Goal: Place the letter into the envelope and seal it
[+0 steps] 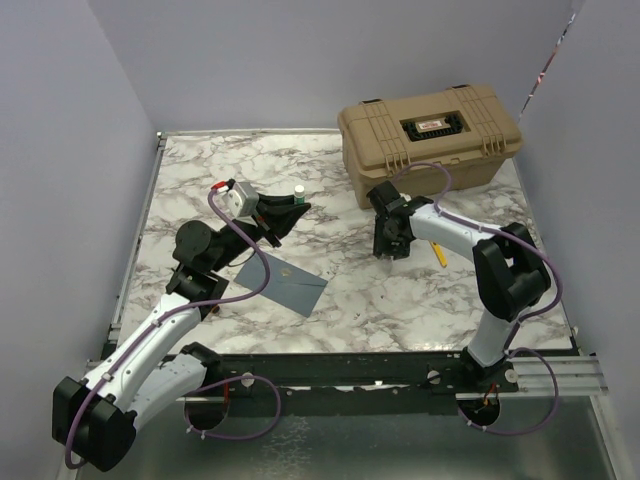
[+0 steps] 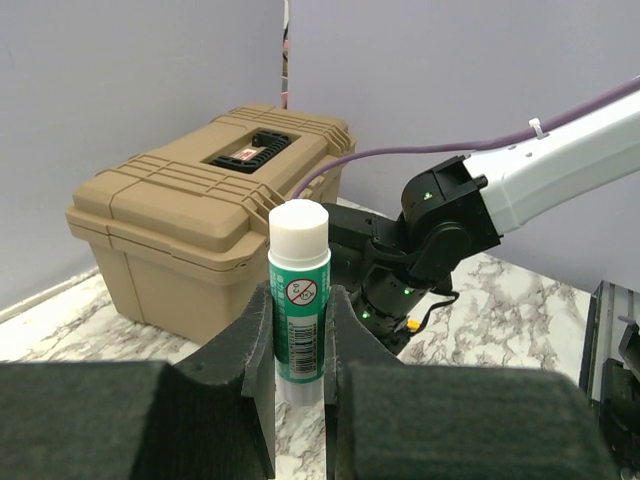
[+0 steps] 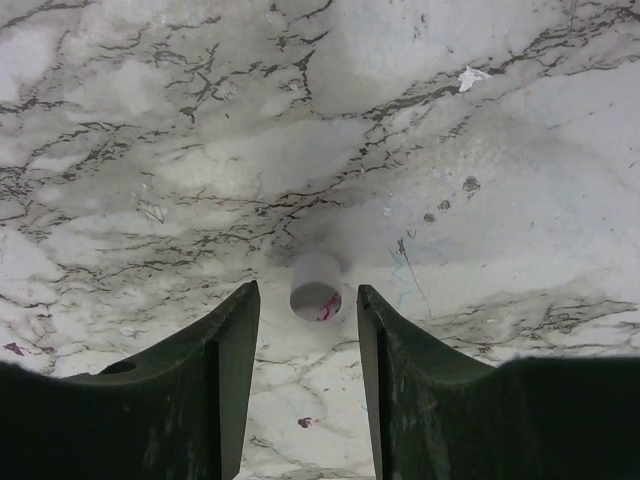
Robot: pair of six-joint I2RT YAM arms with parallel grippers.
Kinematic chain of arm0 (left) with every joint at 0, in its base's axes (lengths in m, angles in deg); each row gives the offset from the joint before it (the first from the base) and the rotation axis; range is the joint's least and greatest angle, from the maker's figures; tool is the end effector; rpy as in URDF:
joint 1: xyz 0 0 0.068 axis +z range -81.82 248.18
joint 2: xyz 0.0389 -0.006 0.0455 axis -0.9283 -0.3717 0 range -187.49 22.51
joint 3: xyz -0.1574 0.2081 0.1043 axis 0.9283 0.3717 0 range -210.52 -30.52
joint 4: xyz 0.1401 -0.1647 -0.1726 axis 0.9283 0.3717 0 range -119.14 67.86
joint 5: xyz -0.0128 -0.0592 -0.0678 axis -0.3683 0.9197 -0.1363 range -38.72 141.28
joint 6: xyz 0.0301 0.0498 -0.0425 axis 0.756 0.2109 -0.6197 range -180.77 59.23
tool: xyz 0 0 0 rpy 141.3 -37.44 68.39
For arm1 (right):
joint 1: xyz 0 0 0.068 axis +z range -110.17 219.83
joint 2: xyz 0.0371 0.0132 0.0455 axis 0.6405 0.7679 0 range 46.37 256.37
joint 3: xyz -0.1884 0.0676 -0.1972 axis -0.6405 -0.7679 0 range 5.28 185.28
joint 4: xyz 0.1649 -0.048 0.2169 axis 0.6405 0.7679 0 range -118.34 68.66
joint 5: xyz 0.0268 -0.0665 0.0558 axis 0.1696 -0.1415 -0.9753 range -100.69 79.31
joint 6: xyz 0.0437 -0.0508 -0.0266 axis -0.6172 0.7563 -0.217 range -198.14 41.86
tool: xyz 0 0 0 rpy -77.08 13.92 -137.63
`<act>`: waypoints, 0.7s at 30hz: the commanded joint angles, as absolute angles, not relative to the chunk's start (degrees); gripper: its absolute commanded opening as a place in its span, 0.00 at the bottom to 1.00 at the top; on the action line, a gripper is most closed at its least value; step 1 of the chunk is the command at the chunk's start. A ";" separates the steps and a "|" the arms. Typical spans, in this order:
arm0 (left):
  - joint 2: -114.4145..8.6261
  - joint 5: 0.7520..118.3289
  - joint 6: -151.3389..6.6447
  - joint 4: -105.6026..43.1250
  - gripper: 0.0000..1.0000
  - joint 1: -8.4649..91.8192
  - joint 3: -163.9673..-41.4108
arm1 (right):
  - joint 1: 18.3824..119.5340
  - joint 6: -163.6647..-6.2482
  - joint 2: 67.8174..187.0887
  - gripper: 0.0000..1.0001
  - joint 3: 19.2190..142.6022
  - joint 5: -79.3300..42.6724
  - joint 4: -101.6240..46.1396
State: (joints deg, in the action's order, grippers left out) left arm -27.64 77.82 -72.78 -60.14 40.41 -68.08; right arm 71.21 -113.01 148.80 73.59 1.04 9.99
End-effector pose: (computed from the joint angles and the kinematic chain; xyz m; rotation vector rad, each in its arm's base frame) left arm 0.1948 -0.1327 0.3645 0.5853 1.2008 -0.8806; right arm 0.3208 0.1815 0.1566 0.1286 2.7720 -0.0046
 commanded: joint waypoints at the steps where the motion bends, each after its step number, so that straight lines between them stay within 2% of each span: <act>1: -26.59 76.78 -72.94 -62.09 0.00 40.49 -67.40 | 70.97 -111.46 150.58 0.46 73.37 1.94 7.52; 10: -26.27 76.68 -73.34 -62.10 0.00 40.49 -67.30 | 71.03 -111.28 151.01 0.40 71.86 1.82 6.66; 21: -26.36 76.88 -73.44 -62.09 0.00 40.45 -67.34 | 71.01 -110.78 148.27 0.06 71.41 3.05 7.22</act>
